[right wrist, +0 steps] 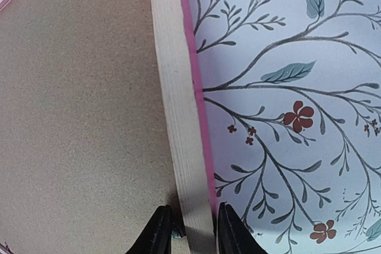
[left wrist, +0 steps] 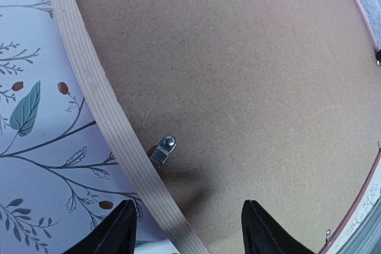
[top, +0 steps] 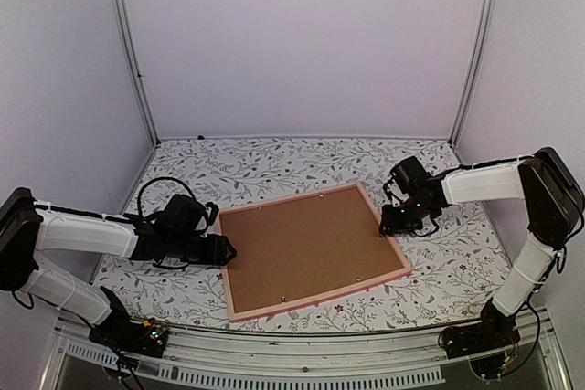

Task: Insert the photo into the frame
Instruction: Press the fastener onto the backboard.

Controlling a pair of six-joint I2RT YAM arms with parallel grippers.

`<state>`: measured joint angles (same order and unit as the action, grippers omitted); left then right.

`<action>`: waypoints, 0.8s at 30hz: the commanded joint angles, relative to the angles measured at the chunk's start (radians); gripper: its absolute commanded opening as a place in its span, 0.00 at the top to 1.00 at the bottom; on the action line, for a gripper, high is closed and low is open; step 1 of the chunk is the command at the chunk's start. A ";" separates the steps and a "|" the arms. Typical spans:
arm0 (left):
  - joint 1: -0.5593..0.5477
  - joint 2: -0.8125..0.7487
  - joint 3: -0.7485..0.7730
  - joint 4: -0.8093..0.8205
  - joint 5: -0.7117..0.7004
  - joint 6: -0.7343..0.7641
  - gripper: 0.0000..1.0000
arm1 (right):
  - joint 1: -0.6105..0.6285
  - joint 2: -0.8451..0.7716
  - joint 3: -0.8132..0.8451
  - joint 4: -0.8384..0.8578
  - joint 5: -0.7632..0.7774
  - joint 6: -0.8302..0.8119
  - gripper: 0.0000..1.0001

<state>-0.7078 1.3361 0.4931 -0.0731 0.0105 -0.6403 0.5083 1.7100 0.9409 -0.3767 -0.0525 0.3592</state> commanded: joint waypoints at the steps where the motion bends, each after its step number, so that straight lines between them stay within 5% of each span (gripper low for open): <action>1: -0.012 -0.003 0.007 -0.004 -0.007 0.004 0.38 | -0.018 -0.031 -0.025 -0.021 -0.040 -0.020 0.71; 11: -0.012 -0.002 0.028 -0.035 -0.053 0.008 0.28 | -0.021 -0.055 0.002 -0.028 -0.048 -0.020 0.50; 19: -0.012 -0.074 0.035 -0.065 -0.069 0.025 0.02 | -0.021 -0.082 -0.002 -0.034 -0.040 -0.022 0.48; 24: -0.010 -0.139 0.030 -0.042 0.001 0.042 0.00 | -0.021 -0.105 -0.036 -0.036 -0.033 -0.019 0.51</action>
<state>-0.7097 1.2453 0.5083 -0.1268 -0.0353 -0.6205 0.4942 1.6520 0.9329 -0.4011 -0.0914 0.3408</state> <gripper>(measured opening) 0.996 0.508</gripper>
